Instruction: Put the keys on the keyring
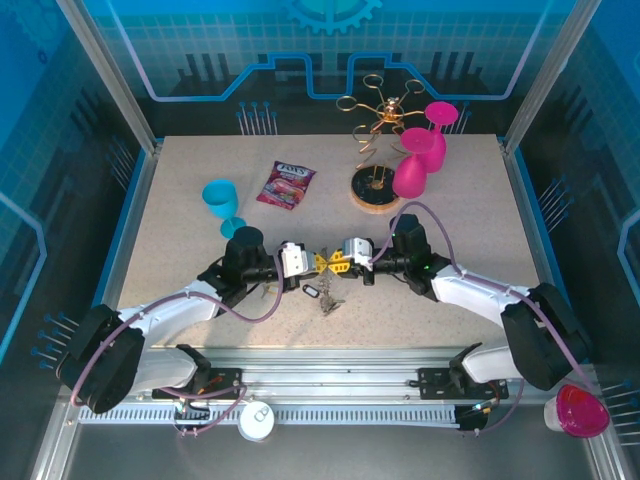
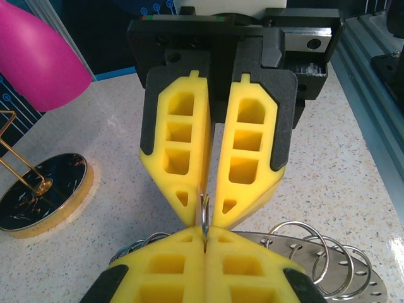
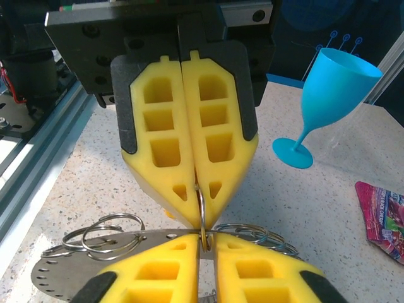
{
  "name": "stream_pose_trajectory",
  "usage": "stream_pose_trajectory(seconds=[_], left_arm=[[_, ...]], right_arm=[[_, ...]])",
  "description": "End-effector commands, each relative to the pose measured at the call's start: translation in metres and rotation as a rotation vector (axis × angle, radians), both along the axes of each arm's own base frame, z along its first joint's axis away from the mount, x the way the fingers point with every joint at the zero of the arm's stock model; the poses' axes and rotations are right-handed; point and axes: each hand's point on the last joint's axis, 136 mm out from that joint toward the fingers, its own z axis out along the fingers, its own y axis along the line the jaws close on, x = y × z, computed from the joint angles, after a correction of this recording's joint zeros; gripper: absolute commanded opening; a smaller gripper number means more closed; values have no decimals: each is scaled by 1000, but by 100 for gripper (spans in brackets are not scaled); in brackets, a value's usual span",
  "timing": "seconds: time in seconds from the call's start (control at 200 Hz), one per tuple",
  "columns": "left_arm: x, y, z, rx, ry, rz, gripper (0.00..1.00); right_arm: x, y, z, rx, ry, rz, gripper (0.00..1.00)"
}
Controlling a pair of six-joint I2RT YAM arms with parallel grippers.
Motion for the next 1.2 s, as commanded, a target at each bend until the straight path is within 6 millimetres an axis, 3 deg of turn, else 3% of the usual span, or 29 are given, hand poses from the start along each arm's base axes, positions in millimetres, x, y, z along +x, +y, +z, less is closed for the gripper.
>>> stream_pose_trajectory(seconds=[0.0,0.125,0.53,0.72,0.831,1.016,1.096,1.196], left_arm=[[-5,-3,2,-11,-18,-37,0],[-5,-2,1,-2,-14,-34,0],[0,5,-2,99,-10,3,12],[1,5,-3,122,-9,-1,10],[1,6,-3,128,-13,-1,0],[2,7,-1,131,-90,7,0],[1,6,-4,165,-171,8,0],[0,3,-15,268,-302,0,0]], right_arm=[[-7,7,24,49,-51,61,12],[-8,8,27,57,-48,65,0],[-15,6,3,-179,-29,81,0],[-16,9,6,-204,-38,89,0],[-17,9,8,-203,-40,92,0],[-17,7,9,-197,-45,69,0],[-13,4,12,-173,-54,28,29],[-7,-6,14,-133,-71,-50,37]])
